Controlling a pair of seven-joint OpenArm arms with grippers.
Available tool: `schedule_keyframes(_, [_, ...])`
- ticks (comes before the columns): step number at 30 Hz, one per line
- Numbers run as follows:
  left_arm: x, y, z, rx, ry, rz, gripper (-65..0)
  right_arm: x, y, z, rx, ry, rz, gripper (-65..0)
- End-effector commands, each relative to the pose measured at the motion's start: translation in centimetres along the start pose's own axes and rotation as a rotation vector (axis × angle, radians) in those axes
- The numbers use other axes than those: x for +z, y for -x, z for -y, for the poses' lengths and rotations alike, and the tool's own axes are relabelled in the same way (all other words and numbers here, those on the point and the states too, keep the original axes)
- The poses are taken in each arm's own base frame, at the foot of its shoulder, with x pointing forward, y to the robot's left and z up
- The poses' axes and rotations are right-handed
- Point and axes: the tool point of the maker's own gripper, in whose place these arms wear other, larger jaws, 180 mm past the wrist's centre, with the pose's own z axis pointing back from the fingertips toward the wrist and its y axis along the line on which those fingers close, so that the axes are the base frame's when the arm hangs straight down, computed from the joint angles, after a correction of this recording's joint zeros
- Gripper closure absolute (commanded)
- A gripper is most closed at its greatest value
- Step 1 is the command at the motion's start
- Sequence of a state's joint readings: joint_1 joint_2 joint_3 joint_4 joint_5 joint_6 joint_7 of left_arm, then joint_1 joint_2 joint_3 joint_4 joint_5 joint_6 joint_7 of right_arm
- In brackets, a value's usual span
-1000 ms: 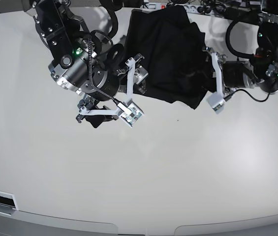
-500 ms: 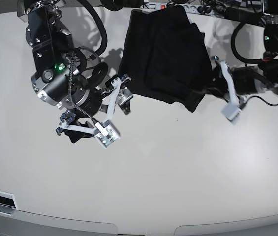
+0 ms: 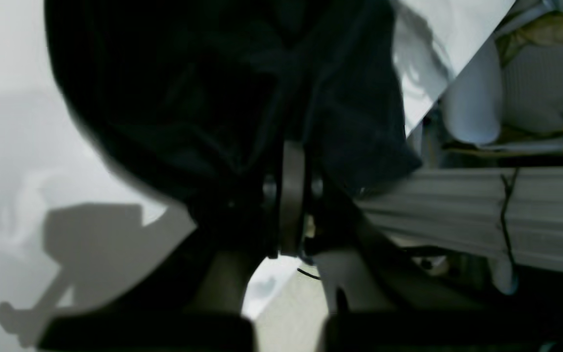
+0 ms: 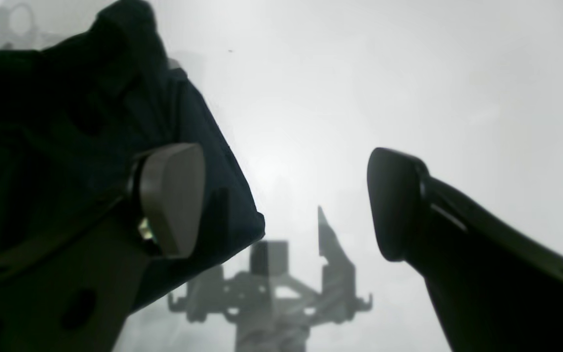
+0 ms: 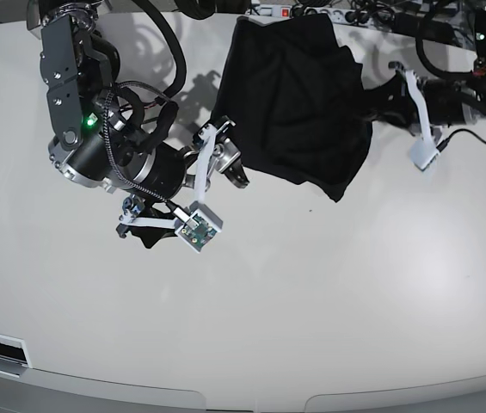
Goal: Layout the t-shirt on the table in an organized manner, then fold the t-shirt properly
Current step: 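Grasp the folded bundle with both grippers and pull it apart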
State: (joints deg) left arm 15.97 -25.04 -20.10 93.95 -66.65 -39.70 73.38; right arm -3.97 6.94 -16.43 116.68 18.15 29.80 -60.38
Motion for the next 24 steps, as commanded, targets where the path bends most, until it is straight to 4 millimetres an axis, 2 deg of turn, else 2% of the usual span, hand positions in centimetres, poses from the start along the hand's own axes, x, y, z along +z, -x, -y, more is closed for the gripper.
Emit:
schedule_keyframes(1, [1.0,-1.4,-0.3,-0.022,-0.013,0.048,0.0,0.4,-1.7,-0.6,0.014,-0.038,0.069,-52.2])
schedule_keyframes(4, [2.8,-2.6,-1.5,-0.01,-0.06,0.113,0.0,0.5,-2.3,-2.5,0.031,-0.143,0.108,-52.2])
schedule_keyframes(7, [5.2,-3.9,-2.1,0.014,-0.073,0.197,0.0,0.8,-2.9,-3.7,0.048,-0.205,0.141,-52.2])
schedule_keyframes(11, [8.3,-5.6,-1.6,0.033,-0.038,0.314,0.0,0.6,-2.7,-4.1,0.044,-0.235,0.143,-52.2])
schedule_keyframes(13, [9.1,-5.6,-2.1,0.038,-0.063,0.331,0.0,0.0,-1.9,-4.1,0.023,-0.246,0.123,-51.5])
schedule_keyframes(15, [9.2,-5.2,-2.1,0.049,-0.07,0.327,0.0,-0.8,-1.2,-4.2,-0.006,-0.263,0.105,-44.3])
schedule_keyframes(16, [9.1,-4.8,-2.1,0.058,-0.068,0.32,0.0,-1.2,-0.8,-4.5,-0.021,-0.282,0.095,-37.4])
schedule_keyframes(17, [9.0,-4.4,-2.0,0.066,-0.065,0.316,0.0,-1.5,-0.4,-4.9,-0.031,-0.311,0.092,-28.1])
schedule_keyframes(19, [8.8,-3.6,-1.9,0.083,-0.063,0.301,0.0,-1.9,-0.1,-5.7,-0.062,-0.36,0.095,-5.6])
schedule_keyframes(20, [8.8,-3.3,-1.8,0.088,-0.063,0.294,0.0,-2.1,0.0,-5.9,-0.076,-0.37,0.092,0.0])
schedule_keyframes(24, [8.8,-3.1,-1.8,0.094,-0.063,0.289,0.0,-2.7,-0.1,-6.8,-0.102,-0.395,0.093,0.0])
